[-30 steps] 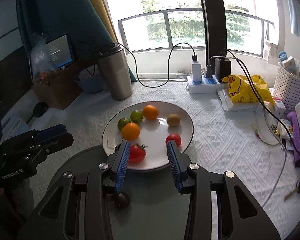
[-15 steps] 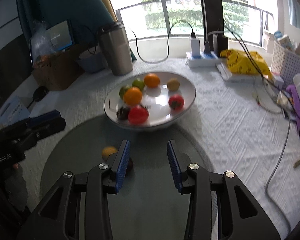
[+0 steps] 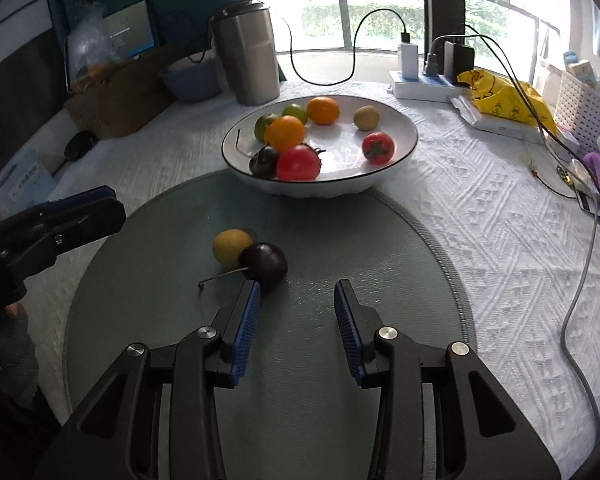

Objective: Organize fruits
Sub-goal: 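Close the right tool on the dark cherry while the left tool closes on the small yellow fruit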

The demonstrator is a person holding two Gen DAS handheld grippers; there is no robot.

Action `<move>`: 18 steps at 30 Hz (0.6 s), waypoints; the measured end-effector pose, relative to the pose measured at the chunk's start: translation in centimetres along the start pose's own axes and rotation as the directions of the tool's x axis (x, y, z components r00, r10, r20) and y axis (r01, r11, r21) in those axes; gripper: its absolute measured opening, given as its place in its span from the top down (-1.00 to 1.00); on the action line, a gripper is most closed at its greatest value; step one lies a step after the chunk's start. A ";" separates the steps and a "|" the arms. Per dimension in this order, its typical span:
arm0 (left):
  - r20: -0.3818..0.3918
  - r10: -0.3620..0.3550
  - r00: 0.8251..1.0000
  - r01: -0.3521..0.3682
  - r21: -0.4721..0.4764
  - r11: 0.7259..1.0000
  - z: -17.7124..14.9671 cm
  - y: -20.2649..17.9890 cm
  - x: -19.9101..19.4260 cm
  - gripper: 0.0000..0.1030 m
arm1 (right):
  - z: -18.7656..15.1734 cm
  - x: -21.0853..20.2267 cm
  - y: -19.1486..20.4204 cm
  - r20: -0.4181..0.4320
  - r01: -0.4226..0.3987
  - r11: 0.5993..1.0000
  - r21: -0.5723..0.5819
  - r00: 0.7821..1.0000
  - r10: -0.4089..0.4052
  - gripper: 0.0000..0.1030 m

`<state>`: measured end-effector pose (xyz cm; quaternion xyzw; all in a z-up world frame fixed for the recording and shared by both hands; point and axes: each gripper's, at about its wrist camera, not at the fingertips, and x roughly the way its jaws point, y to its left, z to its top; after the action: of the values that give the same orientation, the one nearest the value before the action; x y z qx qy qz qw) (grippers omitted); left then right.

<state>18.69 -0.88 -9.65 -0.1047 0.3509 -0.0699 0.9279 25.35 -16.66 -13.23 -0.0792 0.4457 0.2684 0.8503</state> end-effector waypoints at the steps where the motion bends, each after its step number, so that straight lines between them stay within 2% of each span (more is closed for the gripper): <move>1: -0.001 0.004 1.000 -0.004 -0.004 1.000 -0.1 0.2 0.0 0.12 | 0.0 0.1 0.2 -0.002 0.000 1.000 -0.005 1.000 0.000 0.21; 6: -0.002 0.015 1.000 -0.015 -0.022 1.000 -0.2 0.9 0.0 0.12 | 0.4 0.6 1.2 0.001 0.027 0.998 -0.052 1.000 -0.027 0.21; 18: -0.021 0.025 0.999 -0.025 -0.032 0.999 0.0 1.3 1.0 0.12 | 1.4 2.0 2.0 -0.011 0.006 0.993 -0.116 1.000 -0.008 0.21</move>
<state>19.47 0.18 -10.57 -0.1144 0.3626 -0.0537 0.9233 26.27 -13.68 -13.79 -0.1314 0.4340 0.2904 0.8426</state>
